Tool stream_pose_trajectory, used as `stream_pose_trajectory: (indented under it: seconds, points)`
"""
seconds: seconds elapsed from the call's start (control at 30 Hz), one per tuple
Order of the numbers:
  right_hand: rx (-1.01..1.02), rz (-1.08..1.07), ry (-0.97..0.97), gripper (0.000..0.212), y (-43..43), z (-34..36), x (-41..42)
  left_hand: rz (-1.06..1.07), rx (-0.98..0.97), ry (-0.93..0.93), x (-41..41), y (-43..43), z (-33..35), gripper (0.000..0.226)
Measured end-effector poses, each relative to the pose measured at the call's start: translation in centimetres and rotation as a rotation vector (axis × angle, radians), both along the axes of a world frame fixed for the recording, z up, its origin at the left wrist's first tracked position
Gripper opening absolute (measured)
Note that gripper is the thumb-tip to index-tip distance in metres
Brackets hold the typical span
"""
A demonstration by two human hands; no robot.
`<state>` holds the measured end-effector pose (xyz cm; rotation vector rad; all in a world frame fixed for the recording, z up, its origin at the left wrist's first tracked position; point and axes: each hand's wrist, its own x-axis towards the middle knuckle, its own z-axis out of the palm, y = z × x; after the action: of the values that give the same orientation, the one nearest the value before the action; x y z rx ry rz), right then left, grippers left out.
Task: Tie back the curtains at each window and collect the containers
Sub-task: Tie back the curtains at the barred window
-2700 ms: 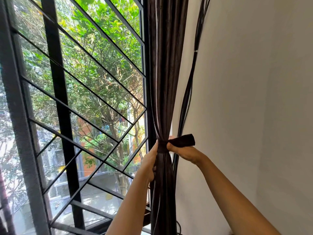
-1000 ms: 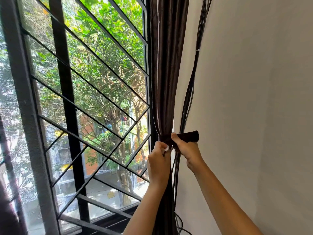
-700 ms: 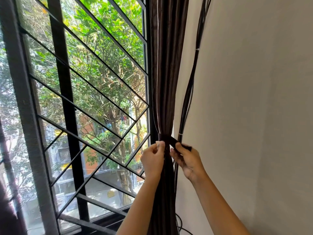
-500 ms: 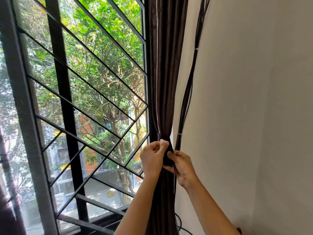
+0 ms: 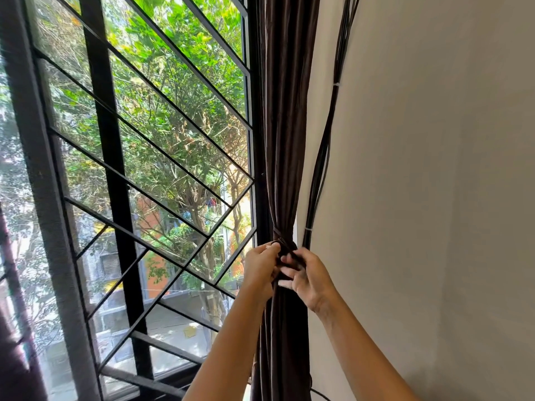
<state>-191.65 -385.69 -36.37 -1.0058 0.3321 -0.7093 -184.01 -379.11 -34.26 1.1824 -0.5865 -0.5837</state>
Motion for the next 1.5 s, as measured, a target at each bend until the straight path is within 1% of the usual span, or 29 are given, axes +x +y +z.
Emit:
stream_pose_trajectory:
  seconds: [0.1, 0.2, 0.3, 0.4, 0.5, 0.57, 0.63, 0.73, 0.83, 0.9, 0.97, 1.03, 1.1, 1.17, 1.27, 1.33, 1.5]
  points:
    - [0.02, 0.048, -0.045, 0.027, -0.3, 0.2, -0.7, -0.006, 0.012, 0.019, 0.4, 0.0, -0.5, 0.023]
    - [0.038, 0.096, -0.05, 0.033, -0.5, 0.5, -1.0, -0.024, 0.009, 0.062, 0.5, -0.1, -1.1, 0.022]
    - [0.021, 0.14, -0.028, 0.032, -0.9, 0.6, -1.2, -0.055, -0.016, 0.12, 0.4, 0.1, -0.8, 0.021]
    - [-0.062, 0.122, 0.059, 0.027, -0.8, 0.4, -1.1, -0.097, -0.062, 0.196, 0.4, 0.2, -0.3, 0.025]
    - [-0.182, 0.042, 0.141, 0.024, -0.4, -0.1, -0.7, -0.104, -0.048, 0.217, 0.5, 0.2, -0.2, 0.028]
    - [-0.289, -0.05, 0.212, 0.024, -0.2, -0.5, -0.5, -0.072, -0.015, 0.162, 0.4, 0.3, -0.2, 0.027]
    - [-0.379, -0.189, 0.285, 0.021, -0.2, -0.7, -0.3, -0.028, -0.02, 0.085, 0.2, 0.5, -0.1, 0.024]
    - [-0.394, -0.334, 0.326, 0.023, -0.4, -1.1, 0.2, 0.084, -0.019, -0.045, 0.2, 0.5, 0.0, 0.017]
    - [-0.345, -0.446, 0.357, 0.036, -0.2, -1.2, 0.9, 0.149, 0.008, -0.121, 0.1, 0.3, 0.0, 0.012]
    - [-0.312, -0.461, 0.355, 0.037, 0.1, -1.0, 1.3, 0.16, 0.008, -0.126, -0.1, 0.3, -0.1, 0.011]
    - [-0.225, -0.417, 0.31, 0.031, 0.6, -0.5, 1.4, 0.175, 0.0, -0.122, -0.1, 0.3, -0.1, 0.01]
    - [-0.098, -0.342, 0.259, 0.026, 0.8, 0.2, 1.4, 0.18, -0.003, -0.111, 0.0, 0.2, -0.3, 0.007]
    - [0.026, -0.257, 0.243, 0.031, 0.9, 0.8, 1.2, 0.178, -0.012, -0.087, 0.1, 0.2, -0.5, 0.007]
    - [0.138, -0.188, 0.223, 0.036, 1.3, 1.6, 1.1, 0.17, -0.009, -0.071, 0.2, 0.2, -0.6, 0.012]
    - [0.259, -0.198, 0.149, 0.039, 1.6, 3.0, 1.2, 0.154, -0.003, -0.063, 0.0, 0.4, -0.8, 0.01]
    - [0.335, -0.175, 0.102, 0.038, 1.7, 3.9, 1.4, 0.139, -0.012, -0.052, -0.3, 0.6, -1.0, 0.007]
    - [0.516, -0.066, 0.075, 0.029, 2.0, 4.7, 1.7, 0.093, -0.034, 0.004, -0.8, 1.2, -1.0, 0.005]
